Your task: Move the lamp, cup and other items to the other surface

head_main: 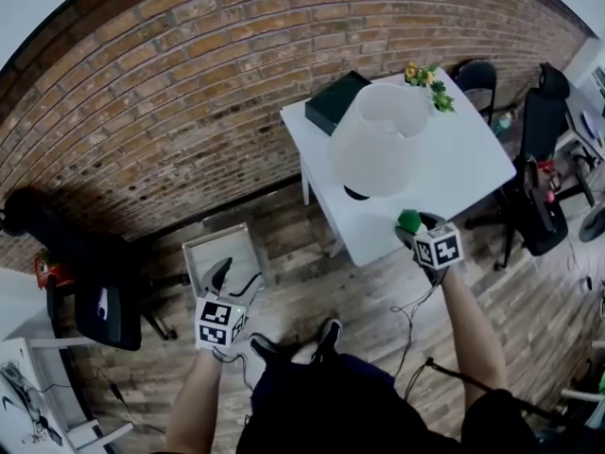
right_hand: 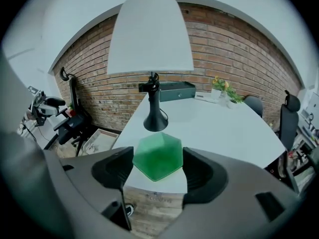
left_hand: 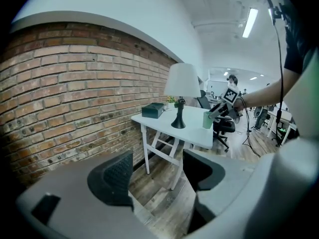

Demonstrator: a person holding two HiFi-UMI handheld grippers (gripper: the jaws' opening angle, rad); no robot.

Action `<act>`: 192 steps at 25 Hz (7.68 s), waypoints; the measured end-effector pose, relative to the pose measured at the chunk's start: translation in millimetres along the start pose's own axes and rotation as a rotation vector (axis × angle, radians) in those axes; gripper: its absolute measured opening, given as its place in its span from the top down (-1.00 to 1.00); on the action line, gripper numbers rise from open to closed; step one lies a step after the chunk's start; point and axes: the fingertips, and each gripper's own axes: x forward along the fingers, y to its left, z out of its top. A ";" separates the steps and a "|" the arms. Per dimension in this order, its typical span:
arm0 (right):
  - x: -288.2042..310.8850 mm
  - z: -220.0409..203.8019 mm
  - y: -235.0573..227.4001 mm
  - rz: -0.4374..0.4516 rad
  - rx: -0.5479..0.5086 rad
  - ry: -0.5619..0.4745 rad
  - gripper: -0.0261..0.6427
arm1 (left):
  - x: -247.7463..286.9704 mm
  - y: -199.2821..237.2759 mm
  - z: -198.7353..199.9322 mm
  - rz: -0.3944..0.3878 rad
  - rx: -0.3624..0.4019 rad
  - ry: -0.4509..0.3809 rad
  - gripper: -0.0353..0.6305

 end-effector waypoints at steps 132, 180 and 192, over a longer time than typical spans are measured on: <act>564.8 -230.4 759.1 0.727 -0.802 0.172 0.06 | -147.5 247.2 -537.8 0.428 -0.683 0.086 -0.01; 1.6 48.3 444.8 0.199 -0.322 -0.254 0.07 | -268.8 124.6 -136.1 0.154 -0.229 -0.160 0.26; -3.5 5.0 254.7 0.100 -0.209 -0.206 0.07 | -170.0 30.9 -70.0 0.116 -0.216 -0.134 0.26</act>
